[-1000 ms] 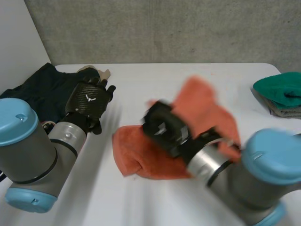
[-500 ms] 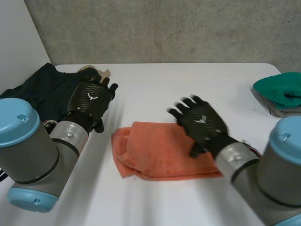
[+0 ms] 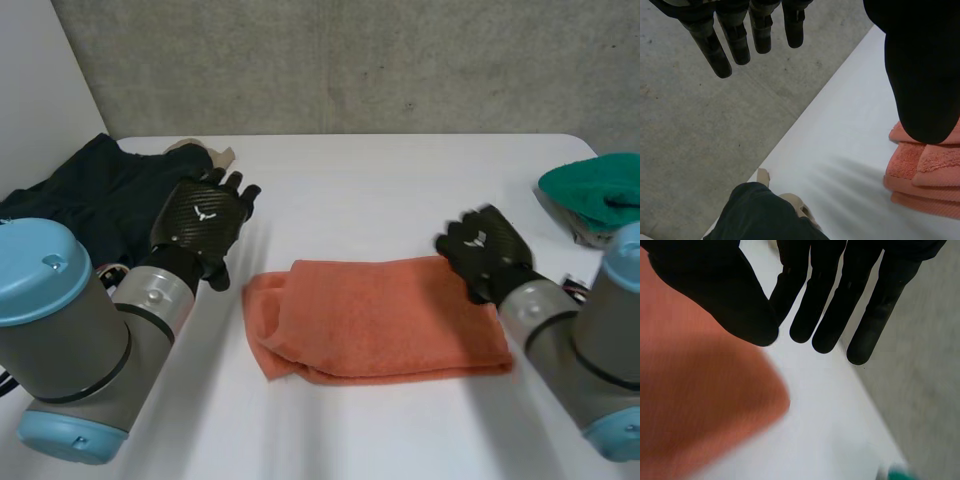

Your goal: Fold the laundry.

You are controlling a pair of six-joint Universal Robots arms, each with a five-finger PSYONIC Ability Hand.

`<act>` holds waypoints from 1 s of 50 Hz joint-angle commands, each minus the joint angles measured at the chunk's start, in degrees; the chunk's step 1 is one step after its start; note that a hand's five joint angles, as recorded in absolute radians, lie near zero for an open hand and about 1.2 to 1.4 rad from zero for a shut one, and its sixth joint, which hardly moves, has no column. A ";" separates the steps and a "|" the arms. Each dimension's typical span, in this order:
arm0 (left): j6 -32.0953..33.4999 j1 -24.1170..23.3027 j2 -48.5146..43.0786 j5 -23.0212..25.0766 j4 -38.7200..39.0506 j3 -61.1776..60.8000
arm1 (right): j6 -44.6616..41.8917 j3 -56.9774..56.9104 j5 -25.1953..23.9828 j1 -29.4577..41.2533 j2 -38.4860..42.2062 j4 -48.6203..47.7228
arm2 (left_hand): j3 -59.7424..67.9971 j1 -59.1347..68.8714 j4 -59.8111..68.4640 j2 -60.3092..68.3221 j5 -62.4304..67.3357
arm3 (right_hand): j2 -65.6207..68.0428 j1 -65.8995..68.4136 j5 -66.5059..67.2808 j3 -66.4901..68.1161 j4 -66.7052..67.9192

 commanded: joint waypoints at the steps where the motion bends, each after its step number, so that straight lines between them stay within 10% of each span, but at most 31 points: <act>1: -0.09 1.13 2.35 -0.25 -0.10 -0.76 | 1.45 -3.94 -3.41 15.89 -0.51 -8.44 | -2.06 -1.12 -1.62 -1.94 -2.87 | 12.40 15.47 11.98 12.12 11.43; 4: -0.26 1.84 2.88 -0.25 -0.11 -1.46 | 1.89 -4.56 -3.60 19.68 3.17 -6.95 | -2.06 -1.12 -1.62 -1.94 -2.87 | 11.46 14.53 11.04 11.18 10.49; 7: -0.87 1.75 2.96 -0.16 -0.11 -2.25 | 4.17 -4.39 0.61 19.51 6.08 -5.80 | -2.06 -1.12 -1.62 -1.94 -2.87 | -57.60 -54.53 -58.02 -57.88 -58.57; 13: -4.21 1.48 2.88 0.10 -0.11 -2.70 | 12.78 -2.28 9.24 13.11 2.49 -2.82 | -2.06 -1.12 -1.62 -1.94 -2.87 | -57.60 -54.53 -58.02 -57.88 -58.57; 25: -9.93 -0.53 2.61 2.91 0.07 -0.68 | 15.69 6.86 -13.69 -13.52 -1.12 13.53 | -2.06 -1.12 -1.62 -1.94 -2.87 | -46.44 -43.36 -46.86 -46.72 -47.40; 36: -10.02 -1.42 2.09 3.09 0.16 0.11 | 14.55 7.92 -12.47 -15.39 1.77 8.36 | -2.01 -1.08 -1.57 -1.90 -2.82 | -26.77 -23.69 -27.18 -27.04 -27.73; 41: -10.02 -1.42 2.08 3.09 0.07 0.03 | 14.20 9.15 -8.17 -14.86 2.40 2.56 | -2.06 -1.12 -1.62 -1.94 -2.87 | 12.34 15.42 11.92 12.06 11.38; 50: -10.02 -1.24 2.70 3.09 0.07 -0.59 | 5.94 5.73 -4.30 -11.01 -0.24 0.79 | -2.06 -1.12 -1.62 -1.94 -2.87 | 12.40 15.47 11.98 12.12 11.43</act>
